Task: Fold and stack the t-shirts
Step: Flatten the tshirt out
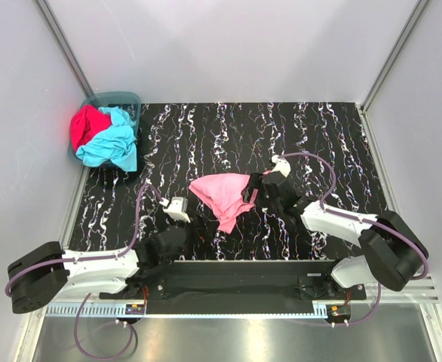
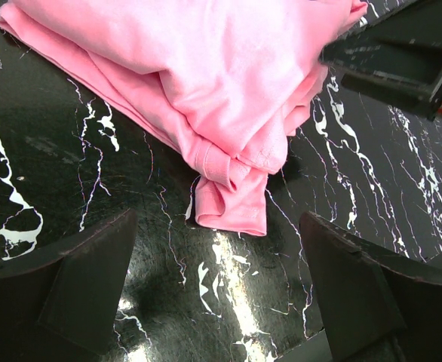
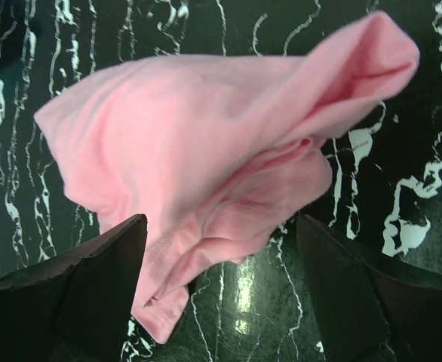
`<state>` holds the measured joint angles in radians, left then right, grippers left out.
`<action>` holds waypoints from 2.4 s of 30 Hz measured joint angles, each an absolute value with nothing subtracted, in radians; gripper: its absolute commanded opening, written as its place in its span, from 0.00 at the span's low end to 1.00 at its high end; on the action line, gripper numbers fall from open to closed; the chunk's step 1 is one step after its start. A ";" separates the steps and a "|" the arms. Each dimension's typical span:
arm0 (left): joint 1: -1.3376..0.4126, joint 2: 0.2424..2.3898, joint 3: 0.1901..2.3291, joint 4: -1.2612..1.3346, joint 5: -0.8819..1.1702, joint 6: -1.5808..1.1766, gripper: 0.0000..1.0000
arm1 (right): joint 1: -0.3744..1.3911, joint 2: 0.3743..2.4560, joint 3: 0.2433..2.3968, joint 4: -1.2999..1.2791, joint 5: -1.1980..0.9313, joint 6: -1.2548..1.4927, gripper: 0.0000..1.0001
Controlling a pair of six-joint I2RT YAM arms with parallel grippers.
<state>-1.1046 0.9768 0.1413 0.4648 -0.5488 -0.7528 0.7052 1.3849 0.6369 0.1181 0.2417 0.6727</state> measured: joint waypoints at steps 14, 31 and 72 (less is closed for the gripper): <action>-1.105 0.920 0.134 0.442 -0.551 -0.753 0.94 | 0.705 1.482 0.645 0.252 0.234 0.655 0.81; -1.105 0.951 0.121 0.443 -0.550 -0.753 0.94 | 0.705 1.425 0.612 0.269 0.224 0.673 0.51; -1.105 0.866 0.115 0.395 -0.553 -0.754 0.94 | 0.652 1.394 0.942 0.171 0.188 0.616 0.00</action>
